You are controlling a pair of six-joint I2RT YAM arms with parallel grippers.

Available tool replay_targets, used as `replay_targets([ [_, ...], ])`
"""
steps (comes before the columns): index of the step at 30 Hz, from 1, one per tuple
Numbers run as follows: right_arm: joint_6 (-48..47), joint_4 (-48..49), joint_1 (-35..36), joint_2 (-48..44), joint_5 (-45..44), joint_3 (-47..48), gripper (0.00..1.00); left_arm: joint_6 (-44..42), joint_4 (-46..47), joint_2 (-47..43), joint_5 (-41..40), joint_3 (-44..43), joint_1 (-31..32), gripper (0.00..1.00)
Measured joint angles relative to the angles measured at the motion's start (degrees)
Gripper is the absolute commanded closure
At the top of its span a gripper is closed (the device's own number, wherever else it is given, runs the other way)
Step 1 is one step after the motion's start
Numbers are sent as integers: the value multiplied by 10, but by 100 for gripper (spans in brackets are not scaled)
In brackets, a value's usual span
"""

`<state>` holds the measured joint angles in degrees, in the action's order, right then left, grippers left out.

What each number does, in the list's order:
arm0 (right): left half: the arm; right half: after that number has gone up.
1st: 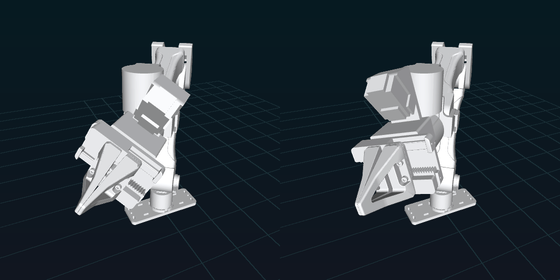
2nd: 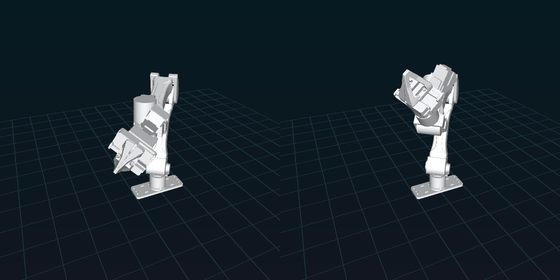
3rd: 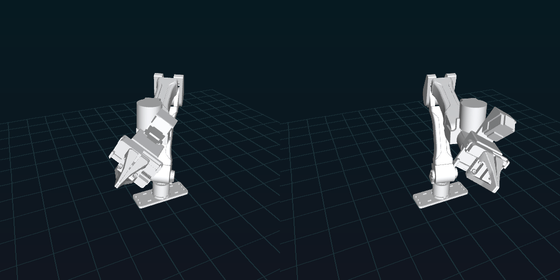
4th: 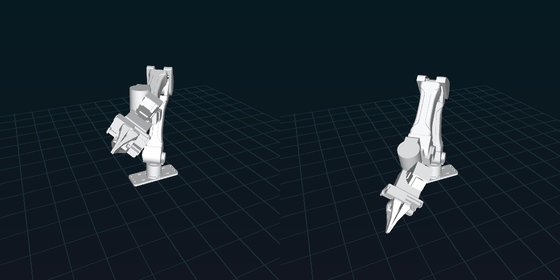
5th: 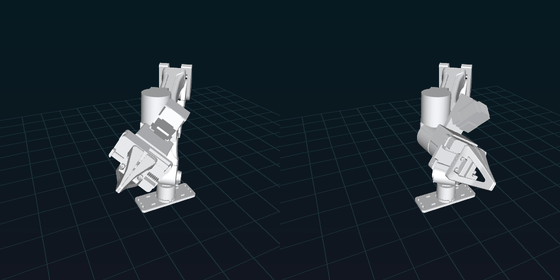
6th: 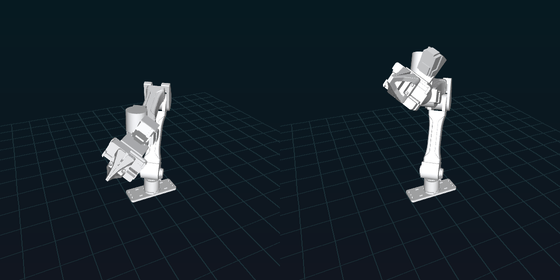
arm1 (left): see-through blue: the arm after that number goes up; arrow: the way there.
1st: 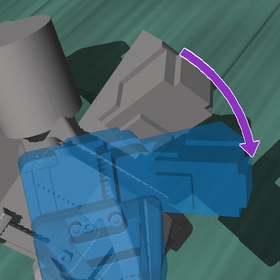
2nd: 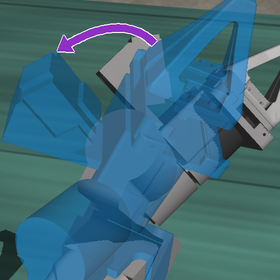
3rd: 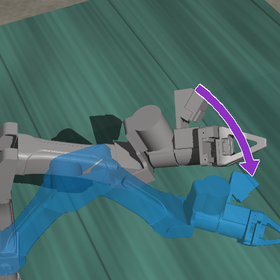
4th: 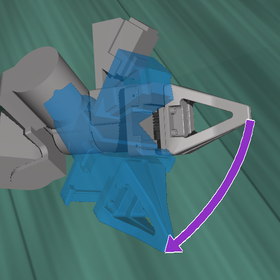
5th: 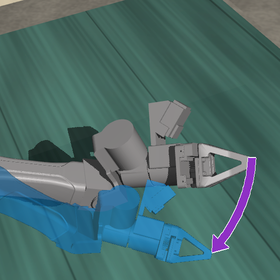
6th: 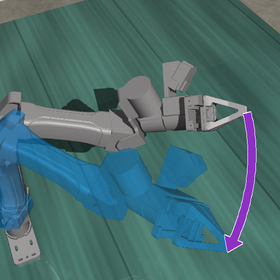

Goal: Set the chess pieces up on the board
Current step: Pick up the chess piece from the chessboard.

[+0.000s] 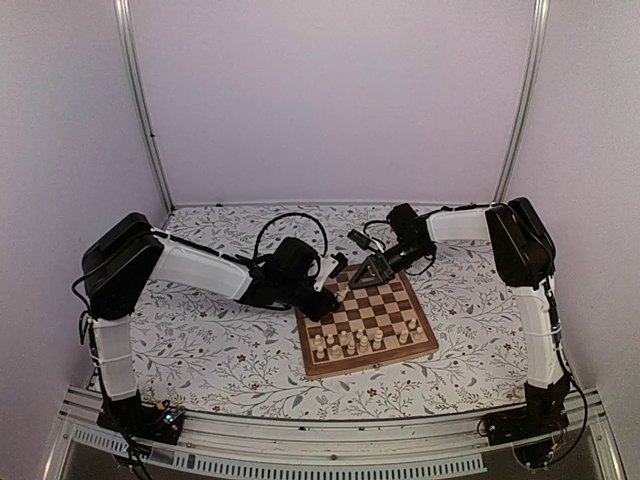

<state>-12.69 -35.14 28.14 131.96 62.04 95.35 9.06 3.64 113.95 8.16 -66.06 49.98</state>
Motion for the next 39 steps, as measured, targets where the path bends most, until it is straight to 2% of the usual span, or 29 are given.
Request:
replay_targets([
  [5, 0, -2, 1, 0, 7, 0, 78, 0, 0, 0, 1, 0, 0, 100],
  [11, 1, -5, 1, 1, 17, 5, 68, 0, 2, 0, 2, 0, 0, 100],
  [21, 3, -5, 2, 9, 35, 18, 69, 0, 2, 0, 7, 0, 0, 100],
  [26, 3, -4, 3, 12, 37, 18, 75, 0, 2, 0, 11, -2, 0, 100],
  [30, 3, -4, 3, 15, 38, 18, 92, 0, 1, 0, 15, -4, 0, 100],
  [39, -3, -5, 1, 15, 28, 30, 94, 0, -16, 0, 14, -14, -2, 100],
])
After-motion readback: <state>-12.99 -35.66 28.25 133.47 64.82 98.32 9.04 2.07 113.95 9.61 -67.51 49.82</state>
